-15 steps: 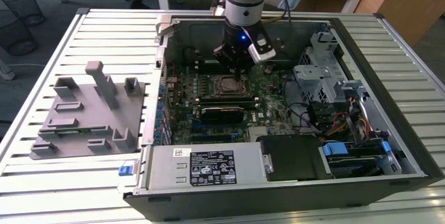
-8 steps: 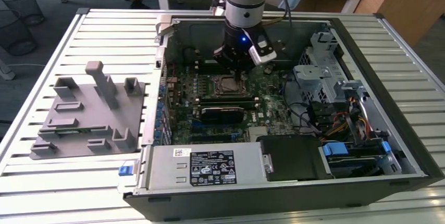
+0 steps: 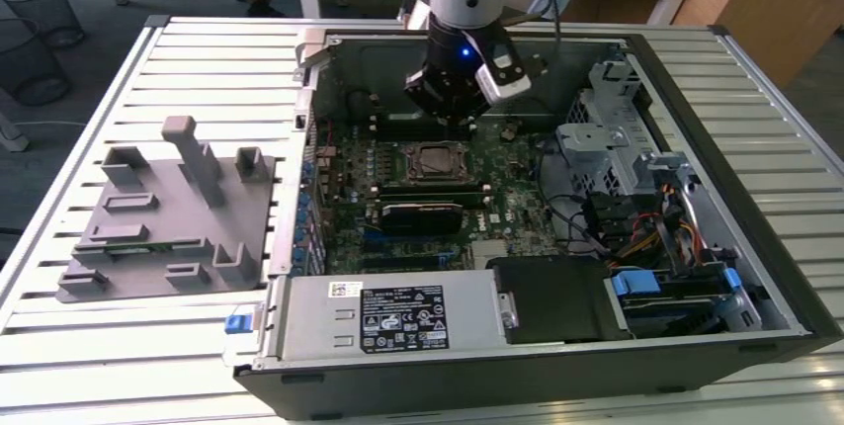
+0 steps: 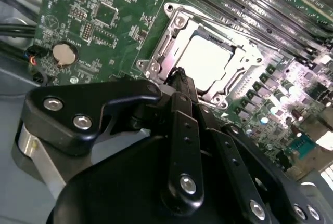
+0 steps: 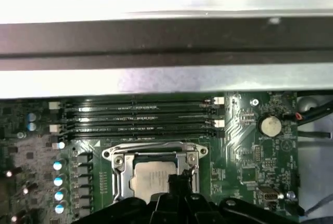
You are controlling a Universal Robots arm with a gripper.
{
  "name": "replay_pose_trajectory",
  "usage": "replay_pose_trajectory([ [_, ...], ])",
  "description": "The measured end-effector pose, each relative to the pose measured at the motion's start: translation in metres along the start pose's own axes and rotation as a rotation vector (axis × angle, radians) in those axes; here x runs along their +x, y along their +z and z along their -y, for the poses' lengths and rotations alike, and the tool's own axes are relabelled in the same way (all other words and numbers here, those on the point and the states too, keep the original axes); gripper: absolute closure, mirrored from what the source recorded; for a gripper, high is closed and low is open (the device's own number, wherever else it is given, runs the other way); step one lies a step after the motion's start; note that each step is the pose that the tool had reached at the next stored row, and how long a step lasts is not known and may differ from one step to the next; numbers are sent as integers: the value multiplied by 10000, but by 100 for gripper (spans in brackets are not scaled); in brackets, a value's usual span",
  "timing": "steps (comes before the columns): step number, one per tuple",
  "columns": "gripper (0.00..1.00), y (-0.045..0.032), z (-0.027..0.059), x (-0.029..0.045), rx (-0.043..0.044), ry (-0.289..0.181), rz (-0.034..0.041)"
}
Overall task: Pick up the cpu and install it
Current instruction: 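Install the second cpu locking lever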
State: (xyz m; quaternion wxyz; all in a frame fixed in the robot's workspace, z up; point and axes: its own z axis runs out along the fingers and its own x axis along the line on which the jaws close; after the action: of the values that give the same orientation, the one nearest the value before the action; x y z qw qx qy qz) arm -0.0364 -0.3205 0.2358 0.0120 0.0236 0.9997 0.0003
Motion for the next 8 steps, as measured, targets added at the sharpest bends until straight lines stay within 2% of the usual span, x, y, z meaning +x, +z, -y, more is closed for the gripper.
replay_pose_trajectory([
  [3,89,-2,52,-2,-50,3,-2],
  [8,89,0,214,-10,-67,3,-3],
])
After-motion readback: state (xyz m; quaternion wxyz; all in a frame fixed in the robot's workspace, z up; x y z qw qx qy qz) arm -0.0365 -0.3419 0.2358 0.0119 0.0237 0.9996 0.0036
